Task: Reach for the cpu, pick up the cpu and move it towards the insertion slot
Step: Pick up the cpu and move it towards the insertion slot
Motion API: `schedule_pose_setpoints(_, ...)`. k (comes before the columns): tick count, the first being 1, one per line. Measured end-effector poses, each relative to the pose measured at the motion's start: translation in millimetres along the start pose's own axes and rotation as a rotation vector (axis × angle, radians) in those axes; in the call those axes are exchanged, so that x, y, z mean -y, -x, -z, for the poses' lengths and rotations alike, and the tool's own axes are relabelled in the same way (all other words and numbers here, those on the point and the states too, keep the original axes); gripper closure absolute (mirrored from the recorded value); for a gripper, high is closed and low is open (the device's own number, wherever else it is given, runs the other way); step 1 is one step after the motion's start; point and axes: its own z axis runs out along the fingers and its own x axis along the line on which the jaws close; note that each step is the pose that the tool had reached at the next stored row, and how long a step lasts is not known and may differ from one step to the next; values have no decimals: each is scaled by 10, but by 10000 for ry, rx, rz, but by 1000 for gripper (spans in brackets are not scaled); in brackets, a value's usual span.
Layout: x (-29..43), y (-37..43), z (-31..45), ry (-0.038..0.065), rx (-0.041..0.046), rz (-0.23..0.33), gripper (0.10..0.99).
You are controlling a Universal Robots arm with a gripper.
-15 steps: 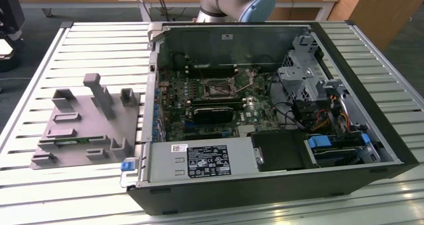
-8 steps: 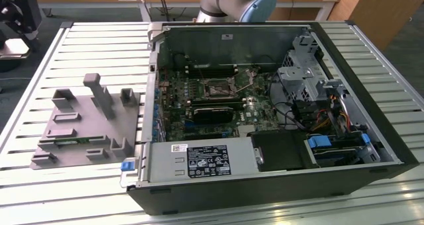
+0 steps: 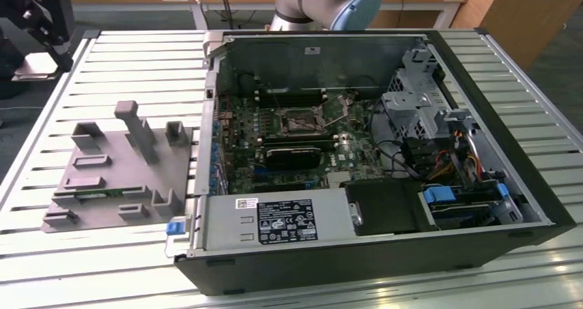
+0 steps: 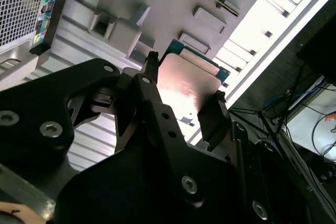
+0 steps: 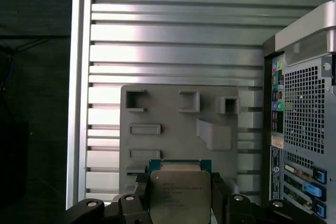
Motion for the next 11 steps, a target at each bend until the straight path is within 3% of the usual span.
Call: schedule_pose_setpoints(11, -4, 172, -5, 0, 0, 0, 541)
